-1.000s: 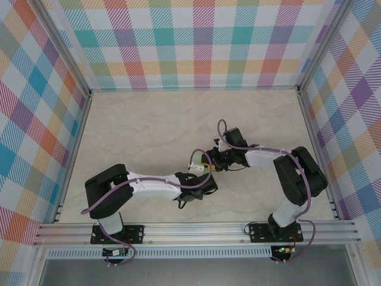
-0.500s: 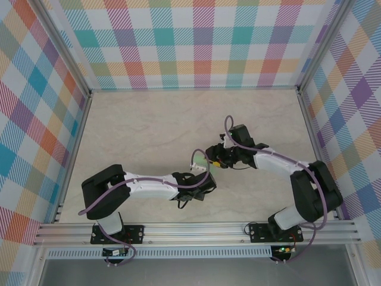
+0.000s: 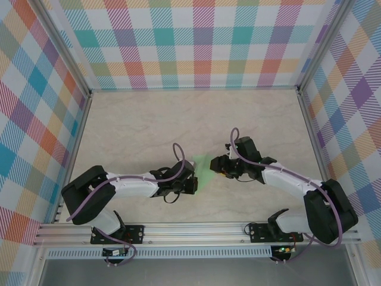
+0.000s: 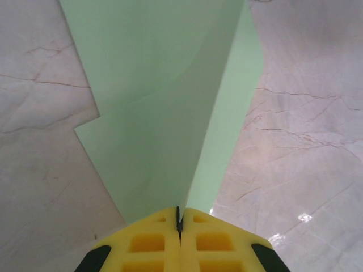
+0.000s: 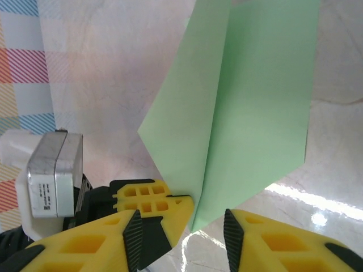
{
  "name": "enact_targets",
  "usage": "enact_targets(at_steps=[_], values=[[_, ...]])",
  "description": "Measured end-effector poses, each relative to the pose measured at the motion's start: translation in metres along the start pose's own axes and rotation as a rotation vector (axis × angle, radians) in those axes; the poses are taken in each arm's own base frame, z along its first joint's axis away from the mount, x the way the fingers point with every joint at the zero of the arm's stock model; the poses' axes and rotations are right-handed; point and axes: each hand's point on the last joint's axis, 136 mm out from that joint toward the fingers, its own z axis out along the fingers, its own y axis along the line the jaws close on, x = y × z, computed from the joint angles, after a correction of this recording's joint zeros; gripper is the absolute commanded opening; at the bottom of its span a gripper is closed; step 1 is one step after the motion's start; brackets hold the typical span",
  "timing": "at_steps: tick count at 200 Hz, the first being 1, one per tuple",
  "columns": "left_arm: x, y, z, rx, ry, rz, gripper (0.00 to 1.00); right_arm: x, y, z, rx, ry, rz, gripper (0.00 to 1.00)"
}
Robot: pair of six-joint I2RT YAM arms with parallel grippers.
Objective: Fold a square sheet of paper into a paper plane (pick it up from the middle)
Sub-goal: Fourth fold the wing at the center of the table.
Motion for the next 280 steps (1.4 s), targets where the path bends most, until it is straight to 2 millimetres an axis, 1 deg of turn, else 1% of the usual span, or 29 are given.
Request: enact_targets(at_steps=[28,45,72,92,107,164,189,239,280], values=[[-0.001,0.000,0.000,0.061,0.013,-0.025,0.01,0.001,0.005,0.002,-0.020,-0.003,-0.018,0.39],[-0.002,-0.001,0.000,0.099,0.019,-0.040,0.01,0.003,0.009,0.004,-0.034,-0.003,-0.024,0.33],[-0.006,-0.004,-0.001,0.155,0.029,-0.056,0.01,0.013,0.016,0.016,-0.061,0.039,-0.038,0.23],[-0.008,-0.007,0.000,0.193,0.032,-0.067,0.01,0.019,0.017,0.027,-0.069,0.068,-0.027,0.19],[-0.005,-0.005,0.002,0.205,0.045,-0.080,0.02,0.020,0.017,0.034,-0.076,0.080,-0.010,0.16],[0.000,0.002,0.003,0.239,0.066,-0.122,0.01,0.016,0.008,0.054,-0.066,0.099,0.067,0.13],[0.002,0.005,0.004,0.254,0.075,-0.146,0.01,0.012,0.009,0.062,-0.074,0.106,0.085,0.13],[0.005,0.007,0.004,0.282,0.089,-0.181,0.01,0.010,0.015,0.068,-0.089,0.117,0.093,0.13],[0.004,0.007,0.005,0.299,0.100,-0.204,0.01,0.010,0.010,0.075,-0.075,0.127,0.110,0.13]])
